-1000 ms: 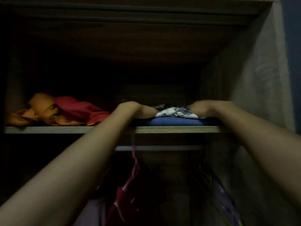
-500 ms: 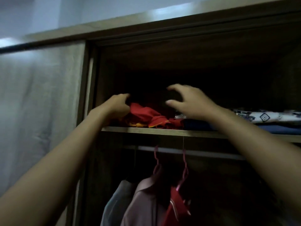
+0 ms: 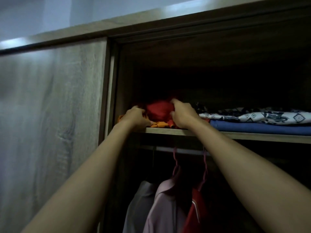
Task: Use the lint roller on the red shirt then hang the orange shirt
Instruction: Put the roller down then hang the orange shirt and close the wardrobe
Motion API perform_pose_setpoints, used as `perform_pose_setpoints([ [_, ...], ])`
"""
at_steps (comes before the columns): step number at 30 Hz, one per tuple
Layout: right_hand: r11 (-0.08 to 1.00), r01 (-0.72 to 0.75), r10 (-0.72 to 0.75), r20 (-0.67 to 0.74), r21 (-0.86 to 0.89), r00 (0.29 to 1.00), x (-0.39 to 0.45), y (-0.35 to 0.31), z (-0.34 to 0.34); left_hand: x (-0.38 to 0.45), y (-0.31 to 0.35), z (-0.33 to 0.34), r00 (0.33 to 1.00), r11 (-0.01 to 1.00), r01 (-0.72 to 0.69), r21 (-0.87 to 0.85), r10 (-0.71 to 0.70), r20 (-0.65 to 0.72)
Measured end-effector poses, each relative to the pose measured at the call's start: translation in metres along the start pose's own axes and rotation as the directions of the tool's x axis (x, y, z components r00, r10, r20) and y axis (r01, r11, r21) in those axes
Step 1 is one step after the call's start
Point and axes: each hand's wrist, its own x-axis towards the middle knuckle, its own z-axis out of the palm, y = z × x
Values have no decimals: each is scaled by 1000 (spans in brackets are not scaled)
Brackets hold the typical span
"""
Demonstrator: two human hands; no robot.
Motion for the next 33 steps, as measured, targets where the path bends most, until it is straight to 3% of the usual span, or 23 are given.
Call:
perform_pose_setpoints([
  [3,980,-85,130,-251,180,959,-6,-3,-11,5,-3,2,1000,1000,23,9,-23,-5],
  [6,904,-33,217,-391,426,894,-17,-14,-28,8,-5,4,999,999,52,16,-52,-11],
  [9,862,74,222,-504,502,835,-32,-27,-46,11,-9,5,1000,1000,23,6,-23,-8],
  [12,855,130,212,-567,503,796,-49,-35,-67,8,-12,8,995,999,-19,-37,15,-97],
  [14,870,106,203,-546,482,813,-61,-34,-78,-9,-9,7,936,981,-167,-104,124,-329],
  [16,881,30,231,-484,472,844,-72,-29,-79,-42,0,7,760,891,-397,-220,185,-624],
  [17,877,-11,258,-452,480,854,-78,-25,-78,-62,7,7,675,828,-496,-262,179,-715],
  [19,846,-88,328,-385,525,863,-88,-19,-69,-98,21,13,599,718,-648,-253,275,-752],
  [21,791,-139,394,-323,596,861,-95,-15,-59,-119,33,21,601,683,-711,-168,465,-651],
  [23,723,-157,449,-285,672,847,-100,-14,-55,-126,41,29,630,709,-702,-69,573,-524],
  [27,509,-187,502,-114,840,857,-118,-13,-60,-132,53,25,672,720,-682,-129,547,-499],
  [33,361,-306,473,109,881,874,-161,4,-81,-156,90,3,648,712,-691,-127,532,-544],
])
